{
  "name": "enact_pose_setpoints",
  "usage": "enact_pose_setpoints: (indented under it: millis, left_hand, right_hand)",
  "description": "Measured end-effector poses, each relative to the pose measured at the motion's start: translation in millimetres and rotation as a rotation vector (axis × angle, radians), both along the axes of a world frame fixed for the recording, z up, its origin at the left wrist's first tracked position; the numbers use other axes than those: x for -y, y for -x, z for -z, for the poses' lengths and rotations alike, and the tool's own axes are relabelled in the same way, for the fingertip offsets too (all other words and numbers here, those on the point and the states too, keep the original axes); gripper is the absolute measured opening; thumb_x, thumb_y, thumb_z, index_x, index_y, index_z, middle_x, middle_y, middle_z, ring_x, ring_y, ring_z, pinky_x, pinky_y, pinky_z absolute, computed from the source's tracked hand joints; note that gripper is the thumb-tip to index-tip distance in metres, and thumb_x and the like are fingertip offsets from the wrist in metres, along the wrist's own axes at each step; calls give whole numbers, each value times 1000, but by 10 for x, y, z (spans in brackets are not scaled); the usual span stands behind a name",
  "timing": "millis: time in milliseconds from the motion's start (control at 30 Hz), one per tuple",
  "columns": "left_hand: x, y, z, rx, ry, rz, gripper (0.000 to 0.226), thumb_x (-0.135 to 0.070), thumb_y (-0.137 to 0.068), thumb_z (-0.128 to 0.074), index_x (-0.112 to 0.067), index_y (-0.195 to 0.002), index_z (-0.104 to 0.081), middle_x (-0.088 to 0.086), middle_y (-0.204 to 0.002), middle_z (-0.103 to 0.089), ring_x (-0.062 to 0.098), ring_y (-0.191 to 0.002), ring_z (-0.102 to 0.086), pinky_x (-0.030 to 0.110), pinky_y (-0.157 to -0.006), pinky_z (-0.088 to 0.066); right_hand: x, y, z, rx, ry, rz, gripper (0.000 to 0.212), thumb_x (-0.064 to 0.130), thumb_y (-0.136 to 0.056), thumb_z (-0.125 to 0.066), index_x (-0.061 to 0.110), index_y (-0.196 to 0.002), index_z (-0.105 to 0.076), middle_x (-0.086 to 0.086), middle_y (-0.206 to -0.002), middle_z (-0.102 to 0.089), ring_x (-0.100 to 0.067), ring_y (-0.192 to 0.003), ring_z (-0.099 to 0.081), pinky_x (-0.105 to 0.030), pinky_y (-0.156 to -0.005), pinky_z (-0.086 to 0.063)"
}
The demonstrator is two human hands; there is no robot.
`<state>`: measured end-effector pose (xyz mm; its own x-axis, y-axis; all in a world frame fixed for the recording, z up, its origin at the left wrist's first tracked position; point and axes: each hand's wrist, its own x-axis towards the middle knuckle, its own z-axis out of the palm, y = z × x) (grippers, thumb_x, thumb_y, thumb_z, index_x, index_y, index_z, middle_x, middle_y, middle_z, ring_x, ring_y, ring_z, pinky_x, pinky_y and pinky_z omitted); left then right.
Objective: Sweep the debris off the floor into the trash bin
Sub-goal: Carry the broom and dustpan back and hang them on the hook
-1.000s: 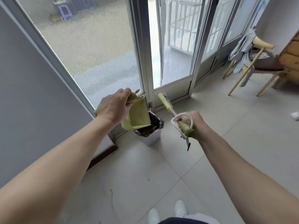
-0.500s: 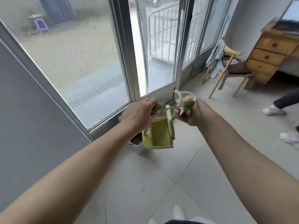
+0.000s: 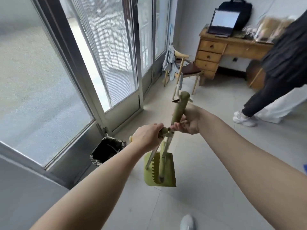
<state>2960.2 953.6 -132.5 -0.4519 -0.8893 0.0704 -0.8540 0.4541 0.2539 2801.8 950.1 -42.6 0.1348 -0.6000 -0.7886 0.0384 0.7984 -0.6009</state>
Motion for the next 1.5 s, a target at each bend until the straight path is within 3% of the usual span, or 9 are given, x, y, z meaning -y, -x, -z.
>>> enact_pose_setpoints:
  millis: [167, 367, 600, 800, 933, 1133, 1300, 1400, 1500]
  left_hand:
    - [85, 306, 16, 16, -64, 25, 15, -31, -87, -59, -22, -98, -56, -2, -95, -65, 27, -85, -61, 31, -57, -37]
    - [214, 667, -8, -13, -112, 32, 9, -30, -85, -60, -25, -90, -54, -4, -87, -62, 24, -78, -57, 30, -55, -39]
    - [431, 1296, -31, 25, -160, 63, 12, -26, -83, -57, -26, -80, -45, -4, -75, -56, 24, -70, -51, 29, -48, -34]
    - [645, 1884, -79, -56, -194, 29, 7, -24, -82, -57, -22, -80, -50, 1, -76, -61, 24, -68, -53, 28, -48, -35]
    - [782, 2320, -145, -76, -174, 52, 5, -23, -83, -57, -21, -82, -52, 1, -77, -62, 24, -68, -56, 27, -47, -35]
    - [1020, 2917, -287, -94, -153, 133, 12, -25, -82, -62, -24, -76, -52, -1, -73, -59, 22, -67, -54, 28, -49, -37]
    - [1259, 3380, -419, -115, -161, 196, 13, -27, -80, -64, -26, -74, -52, -3, -70, -58, 25, -73, -58, 32, -57, -47]
    - [1428, 3694, -538, -115, -178, 243, 10, -29, -80, -65, -24, -78, -57, -1, -75, -61, 25, -77, -61, 35, -65, -53]
    - [1578, 3995, -596, -61, -163, 306, 16, -34, -80, -66, -20, -84, -61, 2, -79, -63, 26, -78, -61, 34, -66, -52]
  right_hand:
    - [13, 361, 167, -157, 137, -46, 45, 41, -90, -45, -2, -88, -56, -18, -68, -57, -16, -38, -55, -19, -38, -51]
    - [82, 689, 329, -414, 328, -51, 50, 52, -91, -39, 10, -74, -58, -8, -71, -55, -20, -63, -48, -29, -65, -46]
    - [180, 1137, 506, -450, 424, 192, 34, 41, -84, -46, 12, -68, -55, -11, -66, -57, -25, -60, -53, -34, -65, -50]
    - [327, 1604, 526, -442, 424, 406, 27, 28, -84, -47, 11, -66, -58, -6, -63, -54, -26, -68, -54, -43, -84, -56]
    - [433, 2009, 438, -512, 444, 419, 31, 35, -83, -42, 13, -67, -57, -7, -70, -56, -27, -71, -54, -45, -88, -53]
    - [562, 2591, 330, -668, 479, 472, 44, 41, -80, -38, 6, -84, -66, -14, -92, -69, -32, -89, -66, -49, -85, -56]
    - [618, 3099, 219, -599, 453, 469, 10, 5, -86, -48, 4, -91, -57, -13, -93, -58, -25, -82, -57, -31, -73, -53]
    - [672, 3291, 162, -697, 476, 485, 14, 1, -75, -51, -3, -82, -63, -10, -78, -51, -23, -74, -48, -31, -65, -40]
    - [729, 3459, 77, -732, 484, 529, 7, 9, -74, -60, 4, -71, -63, -8, -68, -52, -24, -66, -48, -30, -63, -38]
